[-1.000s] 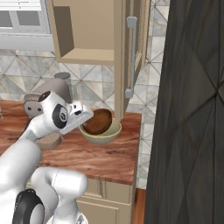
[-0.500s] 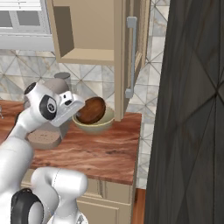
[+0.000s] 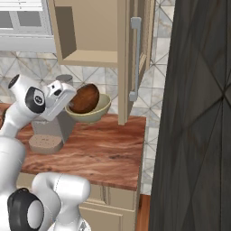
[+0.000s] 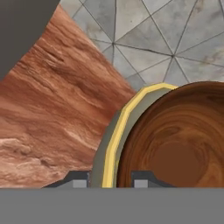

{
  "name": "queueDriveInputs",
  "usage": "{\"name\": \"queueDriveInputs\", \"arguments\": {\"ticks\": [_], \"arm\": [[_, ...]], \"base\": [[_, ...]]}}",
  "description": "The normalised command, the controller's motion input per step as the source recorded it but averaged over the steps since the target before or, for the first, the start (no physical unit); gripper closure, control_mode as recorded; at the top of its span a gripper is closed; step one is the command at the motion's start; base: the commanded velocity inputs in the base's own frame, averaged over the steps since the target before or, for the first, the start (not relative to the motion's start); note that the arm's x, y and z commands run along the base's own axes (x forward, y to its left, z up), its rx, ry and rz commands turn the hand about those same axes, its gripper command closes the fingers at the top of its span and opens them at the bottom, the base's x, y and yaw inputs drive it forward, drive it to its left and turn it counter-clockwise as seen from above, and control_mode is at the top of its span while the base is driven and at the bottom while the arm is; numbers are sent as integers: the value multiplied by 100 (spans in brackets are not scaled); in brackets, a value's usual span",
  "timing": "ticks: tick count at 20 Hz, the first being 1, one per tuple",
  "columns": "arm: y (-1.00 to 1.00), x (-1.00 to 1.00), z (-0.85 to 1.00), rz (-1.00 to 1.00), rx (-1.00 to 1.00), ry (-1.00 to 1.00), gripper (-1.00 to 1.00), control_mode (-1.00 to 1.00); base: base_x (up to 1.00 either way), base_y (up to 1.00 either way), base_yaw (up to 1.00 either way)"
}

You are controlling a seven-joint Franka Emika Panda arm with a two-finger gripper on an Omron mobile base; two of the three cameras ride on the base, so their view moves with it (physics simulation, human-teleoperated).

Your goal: Pick up the bowls on the counter and stack them on top of one another in the open cabinet. Place the smaller bowl on top of the larger bowl.

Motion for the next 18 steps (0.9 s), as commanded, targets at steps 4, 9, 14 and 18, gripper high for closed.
{"name": "queueDriveInputs", "arguments": {"ticks": [4,9,14,18], "arm": [[8,0,57,8,-4,-4,100,-100],[0,0,53,9,-2,-5,100,-100],[0,0,49,11,-1,-7,100,-100],[0,-1,48,10,-1,-10,100,-100]], "base": [[0,0,0],[0,0,0],[0,0,0],[0,0,0]]}}
